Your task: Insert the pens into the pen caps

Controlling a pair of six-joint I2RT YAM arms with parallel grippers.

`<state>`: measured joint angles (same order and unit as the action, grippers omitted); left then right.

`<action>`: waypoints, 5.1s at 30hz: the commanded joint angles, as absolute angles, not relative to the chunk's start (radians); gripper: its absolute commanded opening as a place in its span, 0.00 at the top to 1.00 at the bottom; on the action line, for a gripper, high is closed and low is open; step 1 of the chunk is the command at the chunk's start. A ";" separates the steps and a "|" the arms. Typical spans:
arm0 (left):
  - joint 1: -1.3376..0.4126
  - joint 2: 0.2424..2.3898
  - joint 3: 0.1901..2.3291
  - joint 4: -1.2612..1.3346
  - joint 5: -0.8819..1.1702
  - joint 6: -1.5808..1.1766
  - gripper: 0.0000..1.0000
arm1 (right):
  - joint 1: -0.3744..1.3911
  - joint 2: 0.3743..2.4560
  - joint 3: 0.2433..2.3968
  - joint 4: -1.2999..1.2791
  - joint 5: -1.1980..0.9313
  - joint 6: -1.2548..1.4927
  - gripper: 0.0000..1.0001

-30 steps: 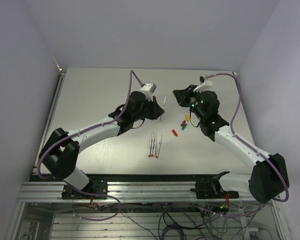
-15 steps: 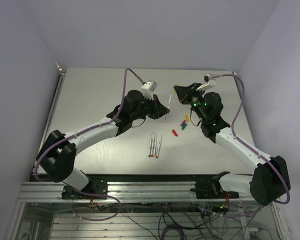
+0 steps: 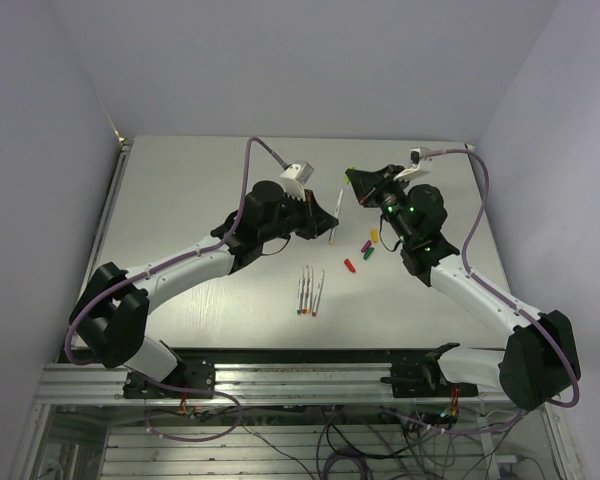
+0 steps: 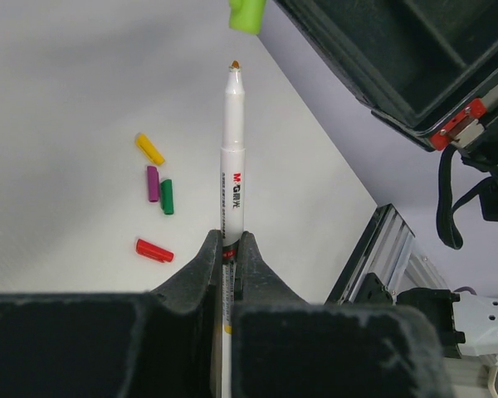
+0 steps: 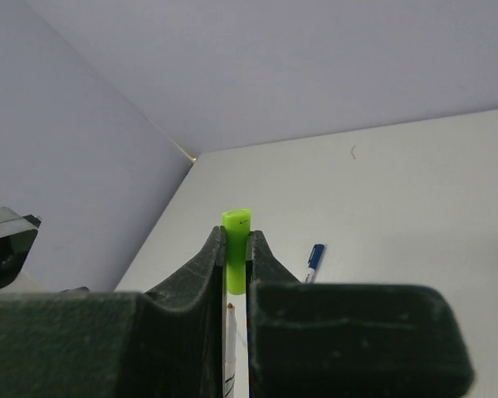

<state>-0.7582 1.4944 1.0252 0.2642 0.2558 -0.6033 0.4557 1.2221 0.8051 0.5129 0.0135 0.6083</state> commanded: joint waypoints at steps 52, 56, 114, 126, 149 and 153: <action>-0.757 1.474 1.012 0.279 0.220 -0.595 0.93 | 0.470 1.203 0.780 0.497 -0.015 0.619 1.00; -0.756 1.472 1.010 0.279 0.219 -0.595 0.93 | 0.471 1.200 0.782 0.493 -0.012 0.619 1.00; -0.681 1.535 1.065 0.462 0.082 -0.629 0.93 | 0.532 1.338 0.837 0.144 -0.220 0.551 1.00; -0.646 1.541 1.119 0.491 0.008 -0.621 0.93 | 0.579 1.431 0.908 -0.026 -0.163 0.485 1.00; -0.648 1.624 1.057 0.210 0.006 -0.602 0.93 | 0.603 1.515 1.212 -0.003 0.057 0.399 0.62; -0.649 1.677 1.067 0.144 -0.042 -0.614 0.93 | 0.603 1.475 1.239 0.043 0.108 0.398 0.44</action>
<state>-0.6559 1.6260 1.0359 0.1978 0.0456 -0.6174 0.5999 1.5181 1.1973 0.0296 0.0498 0.4221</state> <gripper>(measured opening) 0.102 0.515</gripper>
